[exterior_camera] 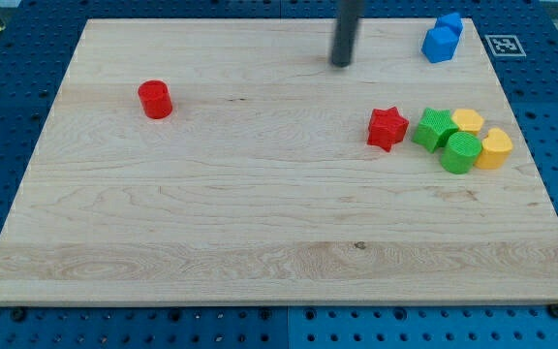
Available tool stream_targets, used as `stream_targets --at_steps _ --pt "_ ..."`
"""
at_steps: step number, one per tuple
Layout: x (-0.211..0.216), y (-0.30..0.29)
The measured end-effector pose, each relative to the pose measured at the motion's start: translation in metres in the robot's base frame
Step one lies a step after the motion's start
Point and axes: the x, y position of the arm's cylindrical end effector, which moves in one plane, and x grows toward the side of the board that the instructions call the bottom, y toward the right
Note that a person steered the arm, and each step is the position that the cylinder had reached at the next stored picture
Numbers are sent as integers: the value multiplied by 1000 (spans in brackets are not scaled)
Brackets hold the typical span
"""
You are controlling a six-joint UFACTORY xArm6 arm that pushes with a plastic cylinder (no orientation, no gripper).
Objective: Move the red circle to the center of the board
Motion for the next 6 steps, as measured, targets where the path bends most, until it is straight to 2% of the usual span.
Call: stream_targets --at_steps 2,3,5,6 --pt "41 -238" --pt "41 -275" --pt "90 -235" --pt "85 -209"
